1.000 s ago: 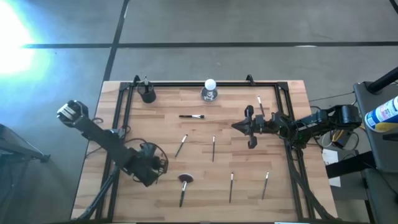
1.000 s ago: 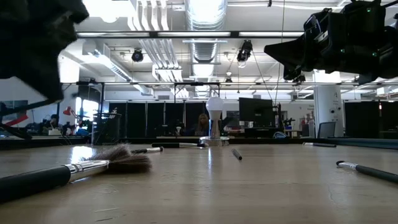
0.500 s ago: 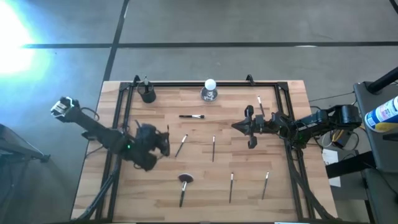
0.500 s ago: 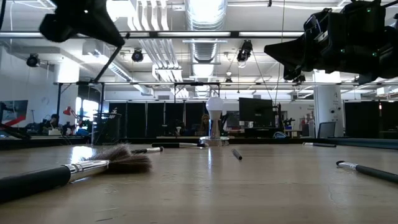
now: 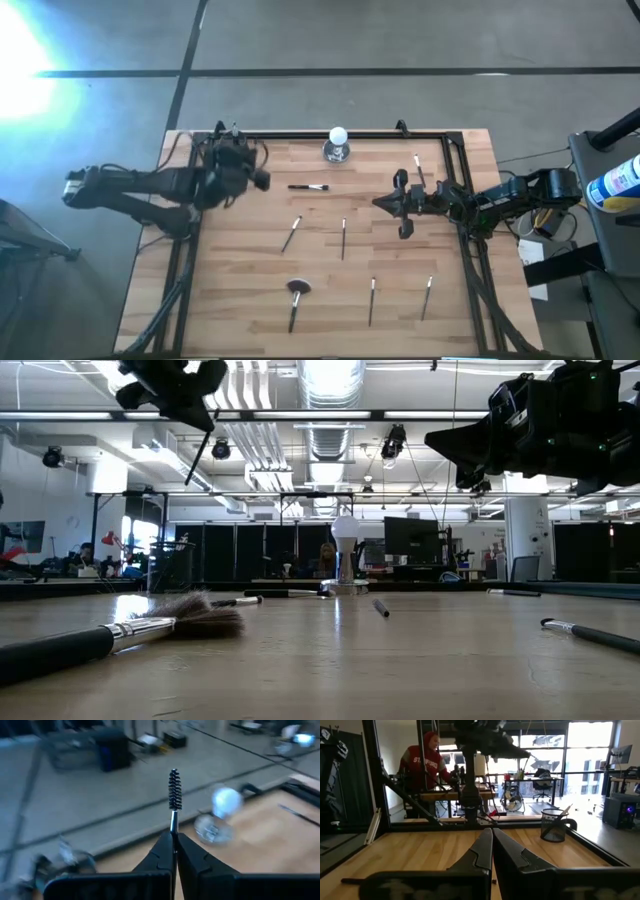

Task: Put items in baskets/containers
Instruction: Put the eyebrow brush into the black brush holder

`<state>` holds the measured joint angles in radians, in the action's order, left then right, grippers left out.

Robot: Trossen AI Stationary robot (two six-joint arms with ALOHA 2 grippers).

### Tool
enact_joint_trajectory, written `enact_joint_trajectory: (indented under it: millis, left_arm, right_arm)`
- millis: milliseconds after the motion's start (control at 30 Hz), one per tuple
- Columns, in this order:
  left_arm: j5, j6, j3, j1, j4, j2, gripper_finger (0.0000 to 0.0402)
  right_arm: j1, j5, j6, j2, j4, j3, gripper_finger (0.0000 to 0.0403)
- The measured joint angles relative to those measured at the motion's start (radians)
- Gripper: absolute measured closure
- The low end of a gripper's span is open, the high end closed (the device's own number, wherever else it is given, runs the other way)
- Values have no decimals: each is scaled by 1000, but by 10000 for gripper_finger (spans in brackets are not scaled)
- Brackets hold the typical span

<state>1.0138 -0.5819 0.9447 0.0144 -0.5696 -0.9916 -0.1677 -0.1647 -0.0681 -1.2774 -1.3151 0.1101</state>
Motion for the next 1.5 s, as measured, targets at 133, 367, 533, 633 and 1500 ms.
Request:
enact_joint_trajectory:
  millis: [133,367,533,633,1500]
  left_arm:
    - [-3,223,-23,148,183,0,395]
    - [-170,468,-195,441,638,-11,395]
    - [-231,500,-338,631,907,-40,395]
    - [-238,492,-401,705,972,-49,395]
    - [-298,305,-584,789,978,-232,392]
  right_arm:
    - [0,0,0,0,0,0,394]
    - [0,0,0,0,0,0,394]
    - [0,0,-1,0,0,0,394]
    - [0,0,0,0,0,0,394]
    - [0,0,11,0,0,0,394]
